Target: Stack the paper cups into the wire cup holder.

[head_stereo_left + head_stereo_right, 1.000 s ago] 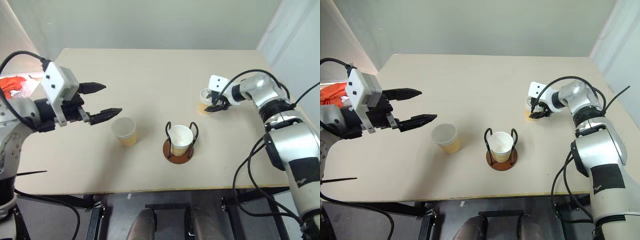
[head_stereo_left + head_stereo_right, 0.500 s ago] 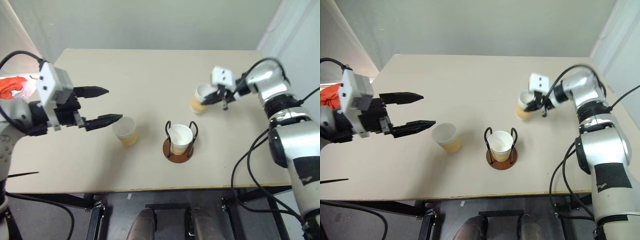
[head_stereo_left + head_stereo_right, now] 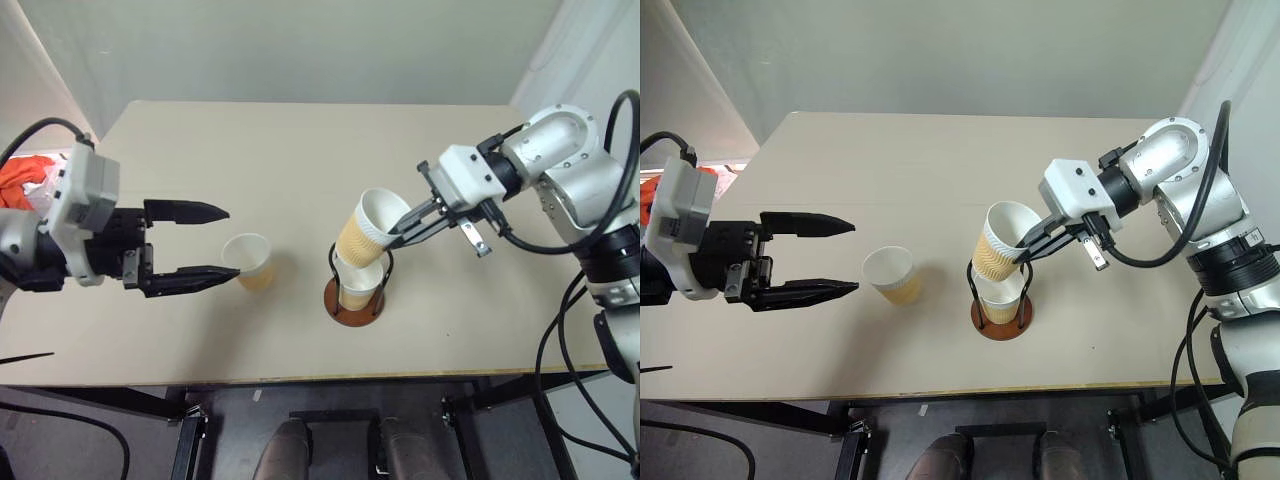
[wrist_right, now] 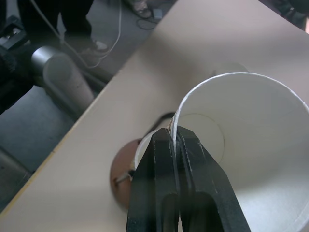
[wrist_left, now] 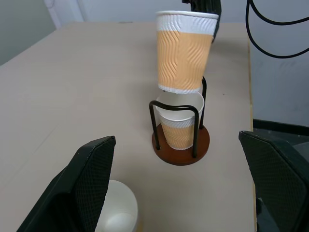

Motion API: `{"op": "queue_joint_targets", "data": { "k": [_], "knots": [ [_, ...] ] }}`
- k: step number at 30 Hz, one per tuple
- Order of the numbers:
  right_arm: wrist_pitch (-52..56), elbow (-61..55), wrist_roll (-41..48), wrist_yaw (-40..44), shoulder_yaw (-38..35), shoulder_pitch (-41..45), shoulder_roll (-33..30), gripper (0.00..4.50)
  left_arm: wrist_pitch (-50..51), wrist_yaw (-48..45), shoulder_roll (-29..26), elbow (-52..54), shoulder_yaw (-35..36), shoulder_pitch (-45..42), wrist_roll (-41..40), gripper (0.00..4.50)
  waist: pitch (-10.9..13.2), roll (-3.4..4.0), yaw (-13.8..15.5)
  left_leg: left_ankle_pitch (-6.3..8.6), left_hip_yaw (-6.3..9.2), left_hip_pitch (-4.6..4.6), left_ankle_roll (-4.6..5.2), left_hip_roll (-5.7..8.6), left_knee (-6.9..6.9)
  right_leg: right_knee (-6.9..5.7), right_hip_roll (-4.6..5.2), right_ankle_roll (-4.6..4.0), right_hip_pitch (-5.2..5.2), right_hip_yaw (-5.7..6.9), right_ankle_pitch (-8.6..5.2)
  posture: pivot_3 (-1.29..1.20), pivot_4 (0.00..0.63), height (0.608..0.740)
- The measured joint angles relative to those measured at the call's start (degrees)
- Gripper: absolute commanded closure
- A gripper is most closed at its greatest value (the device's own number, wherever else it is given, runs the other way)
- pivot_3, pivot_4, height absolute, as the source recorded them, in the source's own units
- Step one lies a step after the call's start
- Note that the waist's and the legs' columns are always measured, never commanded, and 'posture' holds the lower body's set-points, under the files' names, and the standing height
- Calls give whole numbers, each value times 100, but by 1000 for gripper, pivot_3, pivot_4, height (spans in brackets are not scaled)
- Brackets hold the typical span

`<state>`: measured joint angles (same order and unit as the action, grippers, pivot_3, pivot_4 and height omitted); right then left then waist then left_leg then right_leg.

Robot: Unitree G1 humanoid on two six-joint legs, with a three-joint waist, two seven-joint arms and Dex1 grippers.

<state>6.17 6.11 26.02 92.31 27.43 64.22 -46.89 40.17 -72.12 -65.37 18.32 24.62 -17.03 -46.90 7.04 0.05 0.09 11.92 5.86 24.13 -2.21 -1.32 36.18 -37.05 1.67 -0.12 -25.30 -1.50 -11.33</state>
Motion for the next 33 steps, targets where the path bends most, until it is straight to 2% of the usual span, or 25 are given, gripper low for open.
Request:
{"op": "queue_joint_targets", "data": {
  "k": [9,10,12,14,18,23,28,33],
  "knots": [
    [-64,-17,-392,0,62,-122,222,4454,-88,88,-2,76,1,242,204,0,0,0,-5,-4,-4,-3,-17,-49,-4,0,-51,-21,-13,-6,8,0,150,740],
    [-65,-12,-407,0,62,-122,232,4271,-99,100,-2,94,1,242,210,0,0,0,-5,-3,-4,-4,-19,-50,-5,-1,-51,-22,-14,-6,8,0,150,740],
    [-65,-3,-448,0,62,-122,233,3846,-109,102,-7,146,1,256,213,0,0,0,-5,4,-5,-4,-25,-50,-6,0,-52,-23,-15,-6,8,0,150,740],
    [-62,3,-455,0,62,-121,232,3236,-126,92,-54,151,2,297,239,0,0,0,-5,8,-5,-3,-27,-50,-6,0,-52,-23,-15,-6,8,0,150,740],
    [-17,11,-431,0,62,-121,234,1829,-339,-46,-302,87,-12,419,558,0,0,0,-4,15,-5,-3,-26,-50,-6,1,-52,-24,-15,-6,6,0,150,740],
    [412,-25,-234,-36,-117,-132,456,174,-1142,-273,-647,-326,-847,253,1501,0,-1,-1,2,16,-3,-2,-25,-50,-4,0,-53,-27,-18,-8,5,0,150,740],
    [1447,-74,316,-1035,-1072,-287,1090,174,-1661,-541,-568,-591,-1977,-701,2112,0,-2,-4,15,16,-3,3,-26,-47,-2,2,-52,-32,-23,-12,7,0,150,740],
    [2226,-748,580,-1749,-1394,-797,1350,174,-2150,-818,-340,-1084,-3090,-1417,3017,0,-3,-4,16,27,-2,21,-28,-49,-2,2,-53,-31,-45,-8,8,0,150,740]
  ]
}}
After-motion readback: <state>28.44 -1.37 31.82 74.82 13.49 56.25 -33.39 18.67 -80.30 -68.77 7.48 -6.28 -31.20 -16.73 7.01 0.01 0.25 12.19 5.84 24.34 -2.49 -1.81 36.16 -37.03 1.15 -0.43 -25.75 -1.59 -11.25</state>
